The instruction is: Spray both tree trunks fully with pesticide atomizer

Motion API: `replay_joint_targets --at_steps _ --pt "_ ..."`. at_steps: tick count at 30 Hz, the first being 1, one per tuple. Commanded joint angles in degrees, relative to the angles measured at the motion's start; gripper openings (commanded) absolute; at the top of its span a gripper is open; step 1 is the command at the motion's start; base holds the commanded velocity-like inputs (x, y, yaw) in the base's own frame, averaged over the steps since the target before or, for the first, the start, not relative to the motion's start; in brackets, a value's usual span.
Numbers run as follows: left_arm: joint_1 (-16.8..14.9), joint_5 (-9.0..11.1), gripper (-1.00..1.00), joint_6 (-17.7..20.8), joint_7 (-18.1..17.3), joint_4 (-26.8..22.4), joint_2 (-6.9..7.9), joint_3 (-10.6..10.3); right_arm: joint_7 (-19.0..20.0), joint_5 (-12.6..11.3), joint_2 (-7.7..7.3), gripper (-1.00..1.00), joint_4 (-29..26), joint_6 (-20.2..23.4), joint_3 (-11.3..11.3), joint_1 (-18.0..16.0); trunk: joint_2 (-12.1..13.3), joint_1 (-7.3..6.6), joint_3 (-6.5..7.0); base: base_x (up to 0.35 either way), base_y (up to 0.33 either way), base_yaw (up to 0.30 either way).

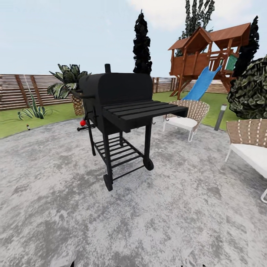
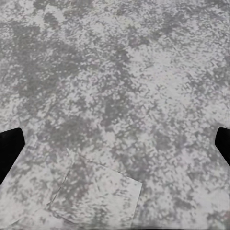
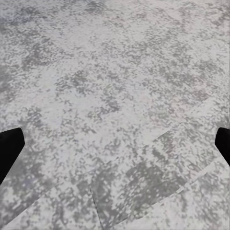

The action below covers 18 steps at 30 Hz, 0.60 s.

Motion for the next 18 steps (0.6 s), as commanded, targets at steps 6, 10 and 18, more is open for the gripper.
replay_joint_targets --at_steps 6,10,18 --pt "-0.05 0.23 1.00 -0.20 0.09 0.08 0.00 -0.08 -0.02 0.05 -0.01 1.00 0.01 -0.16 0.01 -0.02 -2.44 1.32 -1.46 0.000 0.000 0.250" --pt "-0.05 0.23 1.00 -0.20 0.08 0.15 0.00 -0.08 -0.01 0.05 -0.01 1.00 0.01 -0.16 0.01 -0.02 -4.05 2.19 -2.39 0.000 0.000 0.247" --pt "-0.05 0.23 1.00 -0.20 0.09 0.29 0.00 -0.08 0.04 0.05 0.00 1.00 0.01 -0.16 0.01 -0.02 -7.26 3.95 -4.27 0.000 0.000 0.247"
